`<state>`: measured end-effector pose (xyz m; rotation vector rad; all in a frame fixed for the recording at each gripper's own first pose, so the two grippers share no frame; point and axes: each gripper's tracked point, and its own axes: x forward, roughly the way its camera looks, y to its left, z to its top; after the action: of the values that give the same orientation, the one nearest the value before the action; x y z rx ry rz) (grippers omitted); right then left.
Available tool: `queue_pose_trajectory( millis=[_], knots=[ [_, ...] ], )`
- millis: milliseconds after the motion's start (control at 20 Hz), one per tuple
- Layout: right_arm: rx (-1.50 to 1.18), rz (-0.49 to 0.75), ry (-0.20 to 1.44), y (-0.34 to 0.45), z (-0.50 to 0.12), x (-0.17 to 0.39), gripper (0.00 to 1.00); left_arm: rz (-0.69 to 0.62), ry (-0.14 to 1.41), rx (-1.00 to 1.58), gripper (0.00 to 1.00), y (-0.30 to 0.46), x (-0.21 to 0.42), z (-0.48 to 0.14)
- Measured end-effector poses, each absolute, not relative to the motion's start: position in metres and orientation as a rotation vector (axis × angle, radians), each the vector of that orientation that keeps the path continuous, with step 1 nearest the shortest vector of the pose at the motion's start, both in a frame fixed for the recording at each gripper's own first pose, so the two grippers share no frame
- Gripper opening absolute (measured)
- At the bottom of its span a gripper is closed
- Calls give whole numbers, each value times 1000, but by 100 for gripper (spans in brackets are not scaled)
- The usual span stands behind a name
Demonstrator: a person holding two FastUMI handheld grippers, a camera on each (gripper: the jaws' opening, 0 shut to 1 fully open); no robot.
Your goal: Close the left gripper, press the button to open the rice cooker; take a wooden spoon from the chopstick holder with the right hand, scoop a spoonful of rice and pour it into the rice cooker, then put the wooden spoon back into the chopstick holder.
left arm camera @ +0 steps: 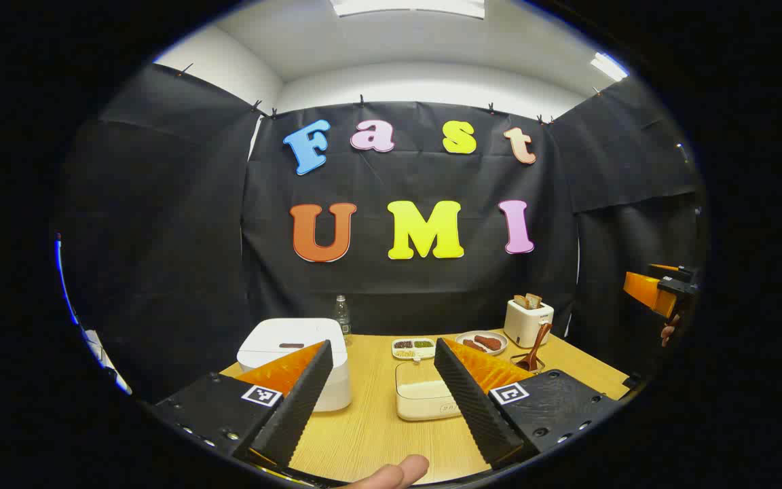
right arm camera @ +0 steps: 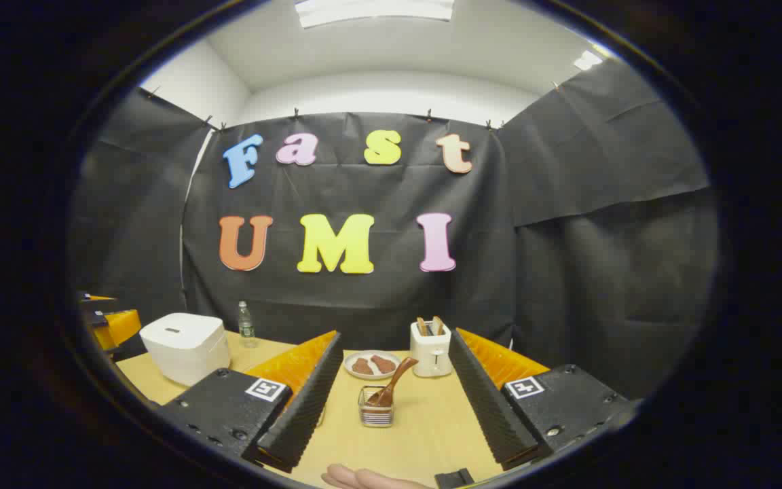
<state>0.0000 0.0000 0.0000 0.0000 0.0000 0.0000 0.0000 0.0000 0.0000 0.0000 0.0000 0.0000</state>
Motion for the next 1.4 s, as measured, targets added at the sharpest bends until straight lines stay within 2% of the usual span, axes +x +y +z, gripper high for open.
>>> queue_pose_trajectory(
  millis=[750, 950, 1000, 1050, 1100, 1150, 1200, 1250, 1300, 1350, 1400],
  knots=[
    [-7, 38, 3, 20, 6, 0, 100, -35, -32, -19, 93, 3, 2, 14],
    [-9, 38, 10, 19, 2, 2, 98, 37, -14, -17, 93, 28, 9, 12],
    [-6, 40, 10, 20, 1, 2, 100, 35, -7, -27, 93, 28, 11, 12],
    [-2, 42, 7, 20, 2, 2, 97, 19, -7, -42, 93, 27, 14, 13],
    [2, 41, 5, 20, 1, 2, 100, -2, -2, -64, 90, 25, 16, 13],
    [11, 40, 1, 19, 2, 3, 100, -16, 1, -82, 79, 26, 19, 12],
    [18, 42, 0, 19, 1, 2, 100, -23, 7, -87, 74, 29, 24, 11],
    [21, 44, 1, 19, 0, 3, 100, -32, 12, -77, 80, 32, 28, 10],
    [22, 41, 0, 17, -2, 3, 100, -45, 22, -70, 50, 34, 33, 8],
    [25, 33, -3, 14, -2, 4, 100, -51, 42, -67, 52, 36, 37, 5],
    [29, 27, -2, 12, -4, 5, 100, -46, 62, -56, 46, 41, 42, 2]
  ],
)
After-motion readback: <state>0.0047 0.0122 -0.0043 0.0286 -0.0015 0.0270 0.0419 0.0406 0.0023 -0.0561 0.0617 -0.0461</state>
